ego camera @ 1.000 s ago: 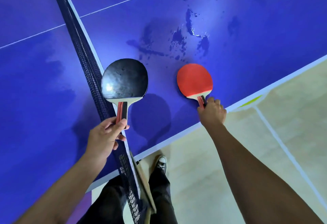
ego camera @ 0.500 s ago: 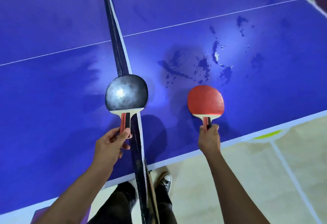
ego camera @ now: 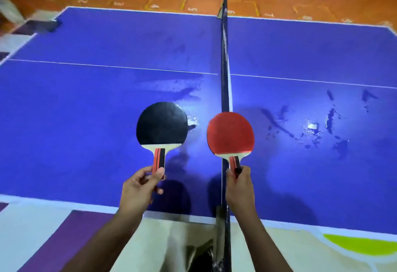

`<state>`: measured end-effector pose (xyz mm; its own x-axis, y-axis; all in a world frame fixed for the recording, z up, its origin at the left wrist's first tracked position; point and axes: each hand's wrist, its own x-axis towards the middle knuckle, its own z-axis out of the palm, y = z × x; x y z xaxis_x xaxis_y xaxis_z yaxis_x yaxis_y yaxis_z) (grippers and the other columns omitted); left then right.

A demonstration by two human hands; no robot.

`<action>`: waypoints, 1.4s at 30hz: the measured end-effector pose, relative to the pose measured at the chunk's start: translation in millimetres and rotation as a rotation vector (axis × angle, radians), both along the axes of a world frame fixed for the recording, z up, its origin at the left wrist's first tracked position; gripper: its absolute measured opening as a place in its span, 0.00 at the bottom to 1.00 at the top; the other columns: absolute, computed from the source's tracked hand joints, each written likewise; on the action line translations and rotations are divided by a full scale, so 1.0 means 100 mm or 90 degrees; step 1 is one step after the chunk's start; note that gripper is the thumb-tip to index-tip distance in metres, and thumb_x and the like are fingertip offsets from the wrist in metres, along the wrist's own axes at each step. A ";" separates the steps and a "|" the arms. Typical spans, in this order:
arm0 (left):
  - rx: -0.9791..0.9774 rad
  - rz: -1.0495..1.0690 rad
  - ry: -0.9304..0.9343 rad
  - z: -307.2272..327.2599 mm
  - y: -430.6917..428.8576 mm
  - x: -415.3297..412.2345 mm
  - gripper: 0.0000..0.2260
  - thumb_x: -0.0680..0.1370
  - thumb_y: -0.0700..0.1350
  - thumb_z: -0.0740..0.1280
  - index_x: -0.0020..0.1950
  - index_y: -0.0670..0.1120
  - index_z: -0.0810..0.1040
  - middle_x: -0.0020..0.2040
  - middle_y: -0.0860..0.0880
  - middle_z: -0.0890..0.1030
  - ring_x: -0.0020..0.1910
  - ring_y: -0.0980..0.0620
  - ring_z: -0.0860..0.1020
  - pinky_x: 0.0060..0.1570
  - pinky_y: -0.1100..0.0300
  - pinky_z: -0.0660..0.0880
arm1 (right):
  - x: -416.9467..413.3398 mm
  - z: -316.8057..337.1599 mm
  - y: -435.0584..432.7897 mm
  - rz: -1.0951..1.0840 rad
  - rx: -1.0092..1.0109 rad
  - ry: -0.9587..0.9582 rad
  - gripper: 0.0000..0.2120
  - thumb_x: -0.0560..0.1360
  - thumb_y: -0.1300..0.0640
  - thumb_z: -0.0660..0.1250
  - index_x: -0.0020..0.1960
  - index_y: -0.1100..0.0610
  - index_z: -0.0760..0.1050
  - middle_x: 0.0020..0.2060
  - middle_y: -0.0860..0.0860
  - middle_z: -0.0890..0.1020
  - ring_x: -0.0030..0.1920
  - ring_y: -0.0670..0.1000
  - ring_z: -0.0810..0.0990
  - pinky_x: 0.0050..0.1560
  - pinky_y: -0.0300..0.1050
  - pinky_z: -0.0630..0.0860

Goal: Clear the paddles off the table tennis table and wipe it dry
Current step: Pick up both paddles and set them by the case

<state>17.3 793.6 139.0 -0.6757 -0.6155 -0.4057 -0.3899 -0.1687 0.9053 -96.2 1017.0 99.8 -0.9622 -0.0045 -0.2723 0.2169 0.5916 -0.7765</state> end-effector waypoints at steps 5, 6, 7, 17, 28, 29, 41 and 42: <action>0.017 0.081 0.012 0.09 -0.59 0.83 0.10 0.75 0.54 0.74 0.50 0.50 0.83 0.44 0.48 0.86 0.31 0.50 0.76 0.26 0.63 0.65 | 0.47 0.10 -0.89 0.099 -0.010 -0.003 0.09 0.83 0.51 0.62 0.55 0.55 0.67 0.51 0.55 0.79 0.48 0.60 0.78 0.44 0.50 0.69; 0.018 0.095 0.010 0.10 -0.72 1.04 0.09 0.75 0.55 0.74 0.49 0.51 0.84 0.43 0.47 0.86 0.31 0.50 0.76 0.26 0.62 0.66 | 0.61 0.11 -1.07 0.116 -0.016 -0.005 0.07 0.83 0.51 0.62 0.54 0.54 0.67 0.49 0.54 0.79 0.45 0.57 0.77 0.42 0.50 0.68; 0.024 0.113 0.016 0.11 -0.84 1.25 0.09 0.74 0.55 0.74 0.48 0.51 0.84 0.42 0.46 0.86 0.31 0.50 0.76 0.26 0.63 0.67 | 0.76 0.12 -1.26 0.134 -0.021 -0.005 0.07 0.83 0.51 0.62 0.53 0.53 0.66 0.47 0.52 0.79 0.43 0.54 0.77 0.41 0.50 0.68; 0.013 0.289 0.016 0.09 -2.03 3.09 0.12 0.76 0.53 0.74 0.55 0.49 0.82 0.43 0.49 0.86 0.31 0.52 0.78 0.24 0.64 0.67 | 2.10 0.22 -3.03 0.328 -0.003 0.013 0.08 0.83 0.53 0.63 0.49 0.54 0.67 0.44 0.52 0.77 0.42 0.56 0.77 0.38 0.50 0.67; 0.034 0.469 0.011 -0.02 -3.39 4.11 0.10 0.76 0.51 0.74 0.51 0.45 0.83 0.42 0.46 0.86 0.30 0.50 0.77 0.23 0.65 0.64 | 2.79 0.11 -5.10 0.524 -0.005 0.043 0.09 0.84 0.53 0.62 0.54 0.58 0.67 0.47 0.55 0.79 0.43 0.59 0.76 0.40 0.48 0.65; 0.035 0.477 0.003 -0.03 -3.57 4.19 0.10 0.76 0.50 0.74 0.51 0.45 0.83 0.42 0.46 0.86 0.30 0.49 0.77 0.23 0.65 0.64 | 2.84 0.09 -5.34 0.538 -0.007 0.040 0.09 0.84 0.52 0.61 0.55 0.58 0.67 0.47 0.54 0.79 0.42 0.58 0.75 0.39 0.48 0.65; 0.010 0.472 -0.045 0.11 -5.64 4.91 0.08 0.76 0.49 0.75 0.51 0.47 0.83 0.43 0.44 0.85 0.29 0.50 0.76 0.24 0.64 0.62 | 3.48 0.05 -7.55 0.616 -0.014 0.009 0.10 0.84 0.49 0.60 0.55 0.56 0.67 0.40 0.51 0.78 0.38 0.50 0.77 0.32 0.46 0.67; 0.008 0.472 -0.037 0.11 -5.80 4.93 0.08 0.76 0.49 0.75 0.51 0.47 0.83 0.43 0.45 0.86 0.29 0.50 0.76 0.24 0.64 0.62 | 3.52 0.04 -7.71 0.617 -0.013 0.014 0.10 0.84 0.48 0.60 0.54 0.56 0.67 0.40 0.51 0.78 0.37 0.50 0.77 0.32 0.46 0.67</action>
